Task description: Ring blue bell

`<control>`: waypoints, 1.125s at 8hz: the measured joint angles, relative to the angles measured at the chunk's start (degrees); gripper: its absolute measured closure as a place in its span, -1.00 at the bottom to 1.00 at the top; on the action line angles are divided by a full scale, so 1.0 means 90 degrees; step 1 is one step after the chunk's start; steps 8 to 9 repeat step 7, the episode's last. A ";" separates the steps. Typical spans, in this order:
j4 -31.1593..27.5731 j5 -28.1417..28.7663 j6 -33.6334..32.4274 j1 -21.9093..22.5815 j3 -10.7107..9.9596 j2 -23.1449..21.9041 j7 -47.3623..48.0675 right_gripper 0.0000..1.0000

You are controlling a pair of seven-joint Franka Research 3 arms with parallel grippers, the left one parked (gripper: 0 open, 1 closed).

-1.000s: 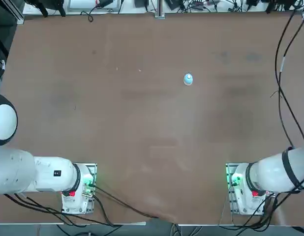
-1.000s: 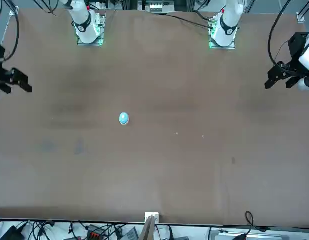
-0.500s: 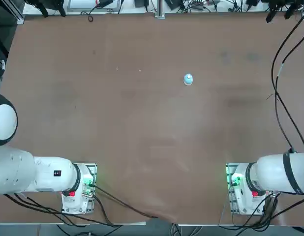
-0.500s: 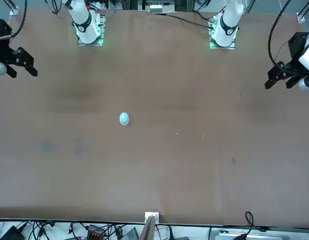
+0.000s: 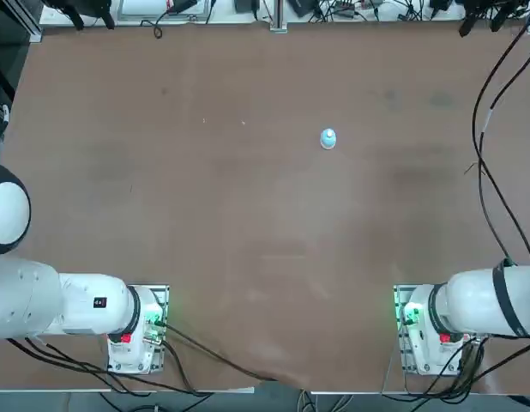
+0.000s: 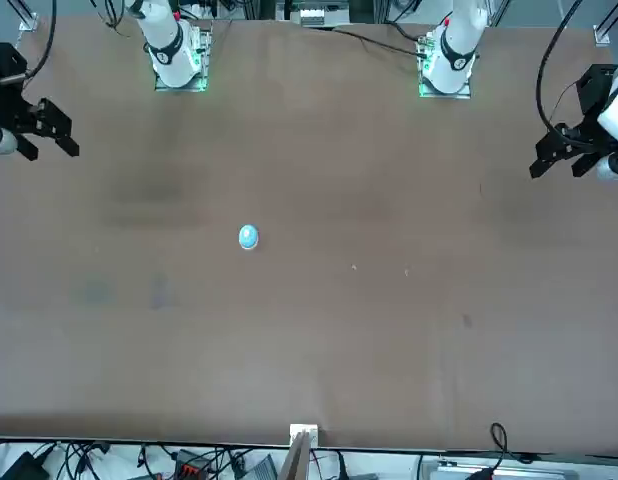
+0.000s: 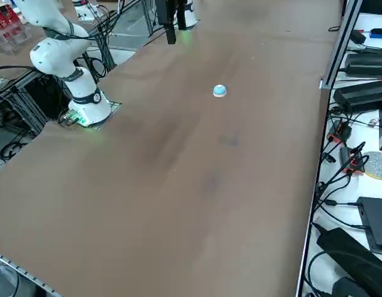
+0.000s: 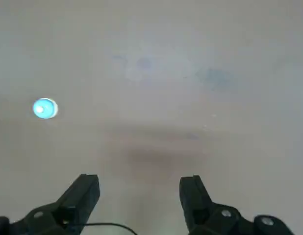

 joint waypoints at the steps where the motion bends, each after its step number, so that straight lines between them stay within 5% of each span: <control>1: 0.0055 0.0108 -0.0010 -0.0052 -0.0008 0.0023 0.0000 -1.00; 9: 0.0136 -0.0063 -0.0029 -0.0133 -0.0016 0.0102 -0.0005 -1.00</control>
